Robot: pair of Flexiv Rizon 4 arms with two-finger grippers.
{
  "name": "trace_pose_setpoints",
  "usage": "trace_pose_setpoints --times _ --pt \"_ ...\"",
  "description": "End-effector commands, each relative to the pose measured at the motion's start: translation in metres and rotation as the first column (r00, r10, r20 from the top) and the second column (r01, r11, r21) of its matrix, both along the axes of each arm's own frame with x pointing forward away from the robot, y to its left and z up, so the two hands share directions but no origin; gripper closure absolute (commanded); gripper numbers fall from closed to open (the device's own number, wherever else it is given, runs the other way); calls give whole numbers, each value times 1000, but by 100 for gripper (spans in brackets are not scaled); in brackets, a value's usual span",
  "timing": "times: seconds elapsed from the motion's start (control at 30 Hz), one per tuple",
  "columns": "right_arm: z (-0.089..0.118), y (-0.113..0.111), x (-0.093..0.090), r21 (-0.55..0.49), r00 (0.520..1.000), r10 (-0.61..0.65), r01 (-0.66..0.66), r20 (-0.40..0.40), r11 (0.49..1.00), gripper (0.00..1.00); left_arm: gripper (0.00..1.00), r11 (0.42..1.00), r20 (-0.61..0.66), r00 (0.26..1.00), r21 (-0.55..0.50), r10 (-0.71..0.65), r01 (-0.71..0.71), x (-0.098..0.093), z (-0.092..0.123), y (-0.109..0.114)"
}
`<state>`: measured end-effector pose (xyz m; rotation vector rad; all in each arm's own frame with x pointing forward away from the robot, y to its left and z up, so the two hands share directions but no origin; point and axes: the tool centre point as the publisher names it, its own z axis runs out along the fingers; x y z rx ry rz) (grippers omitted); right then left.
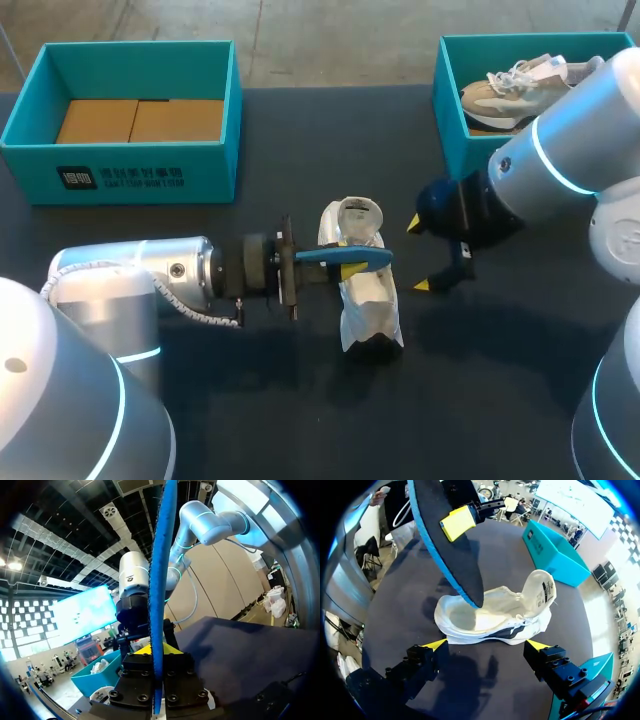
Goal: Take the shoe out of the shoebox, open the shoe tongue, remove and reinsert the insole, then place the shoe into the shoebox
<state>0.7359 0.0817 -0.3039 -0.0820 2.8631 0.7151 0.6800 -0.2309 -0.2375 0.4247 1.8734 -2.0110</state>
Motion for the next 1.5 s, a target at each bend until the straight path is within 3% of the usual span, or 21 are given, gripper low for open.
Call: trace_pose_setpoints --times 0.03,0.5,0.8,1.13,1.5 --pt "2 -1 -4 -1 1000 -2 2 5 1000 0 100 1000 -5 1000 9 -1 1 0 0 -5" --pt "2 -1 -4 -1 1000 -2 2 5 1000 0 100 997 -7 1000 80 -10 11 0 -17 -5" --pt "2 -1 -4 -1 1000 -2 2 5 1000 0 100 994 -8 1000 109 -13 14 -5 -14 1" --pt "2 -1 -4 -1 1000 -2 2 5 1000 0 100 991 -27 1000 131 -10 13 -11 -28 -10" --pt "2 -1 -4 -1 1000 -2 2 5 1000 0 100 990 -7 1000 142 4 -3 -2 -37 -15"
